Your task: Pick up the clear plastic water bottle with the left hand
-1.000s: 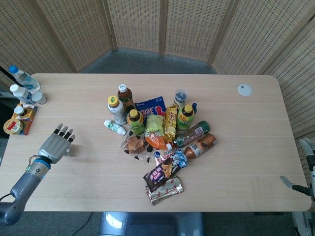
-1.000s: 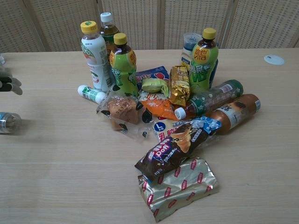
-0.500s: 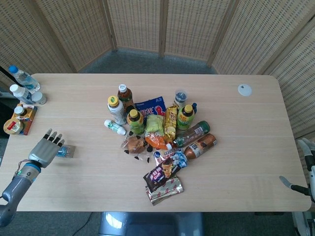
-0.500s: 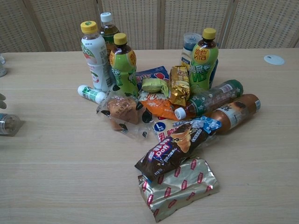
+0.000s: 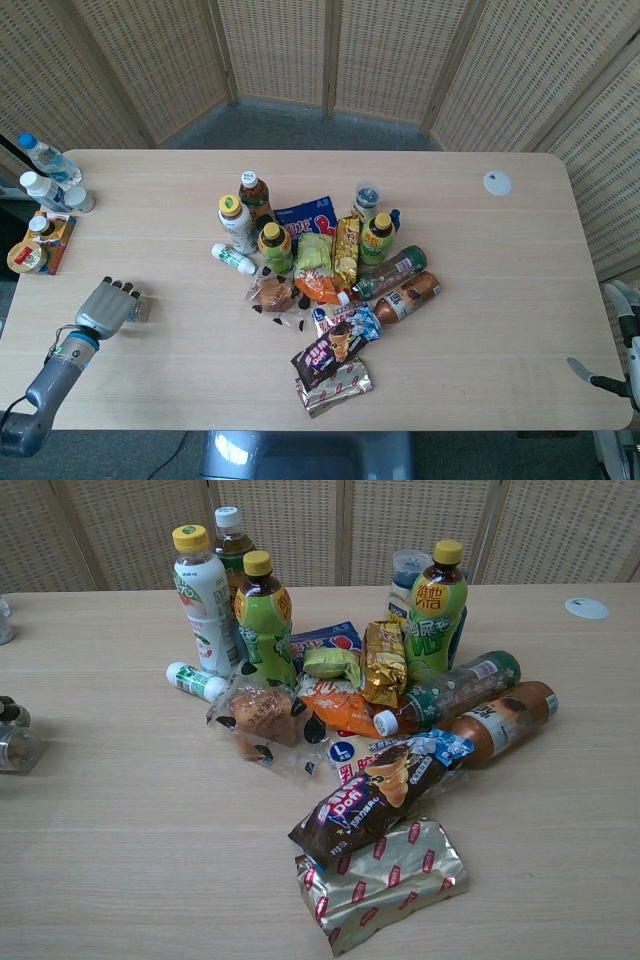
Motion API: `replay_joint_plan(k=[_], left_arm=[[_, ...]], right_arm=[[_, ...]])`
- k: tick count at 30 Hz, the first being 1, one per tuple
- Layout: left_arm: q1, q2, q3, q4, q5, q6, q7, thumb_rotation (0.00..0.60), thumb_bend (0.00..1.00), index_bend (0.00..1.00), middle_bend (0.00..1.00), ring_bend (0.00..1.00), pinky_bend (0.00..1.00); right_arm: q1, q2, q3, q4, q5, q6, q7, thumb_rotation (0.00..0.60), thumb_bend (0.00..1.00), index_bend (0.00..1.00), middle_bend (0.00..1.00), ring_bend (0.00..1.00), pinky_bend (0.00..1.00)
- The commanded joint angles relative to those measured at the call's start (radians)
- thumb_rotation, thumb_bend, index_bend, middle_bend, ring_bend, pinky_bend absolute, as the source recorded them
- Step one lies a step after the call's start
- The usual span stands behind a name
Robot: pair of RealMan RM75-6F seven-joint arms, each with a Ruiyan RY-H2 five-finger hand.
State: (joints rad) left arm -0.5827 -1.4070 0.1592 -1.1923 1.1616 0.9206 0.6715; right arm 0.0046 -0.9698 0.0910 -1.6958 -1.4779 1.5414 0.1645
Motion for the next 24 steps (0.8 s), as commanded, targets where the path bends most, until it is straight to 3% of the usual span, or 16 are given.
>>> replay_joint_plan(k=[1, 4, 14, 24], left_arm=[[0.011, -0.018, -0.010, 0.020, 0.017, 0.018, 0.000, 0.600, 0.00, 0.44, 0.52, 0.57, 0.61], [0.019, -0.028, -0.015, 0.035, 0.039, 0.033, -0.006, 0.600, 0.00, 0.49, 0.57, 0.63, 0.67], [0.031, 0.016, -0.048, -0.020, 0.087, 0.076, -0.035, 0.600, 0.00, 0.49, 0.57, 0.63, 0.67], [0.019, 0.233, -0.126, -0.319, 0.124, 0.192, -0.006, 0.600, 0.00, 0.50, 0.57, 0.63, 0.67]], right_arm=[[0.000, 0.001, 0.000, 0.000, -0.001, 0.001, 0.000, 0.586, 0.00, 0.00, 0.00, 0.00, 0.00], [-0.001, 0.001, 0.000, 0.000, -0.001, 0.003, 0.001, 0.586, 0.00, 0.00, 0.00, 0.00, 0.00], [-0.001, 0.003, 0.000, -0.003, -0.002, 0.003, 0.003, 0.582, 0.00, 0.00, 0.00, 0.00, 0.00], [-0.003, 0.007, -0.002, -0.011, -0.009, 0.007, 0.004, 0.585, 0.00, 0.00, 0.00, 0.00, 0.00]])
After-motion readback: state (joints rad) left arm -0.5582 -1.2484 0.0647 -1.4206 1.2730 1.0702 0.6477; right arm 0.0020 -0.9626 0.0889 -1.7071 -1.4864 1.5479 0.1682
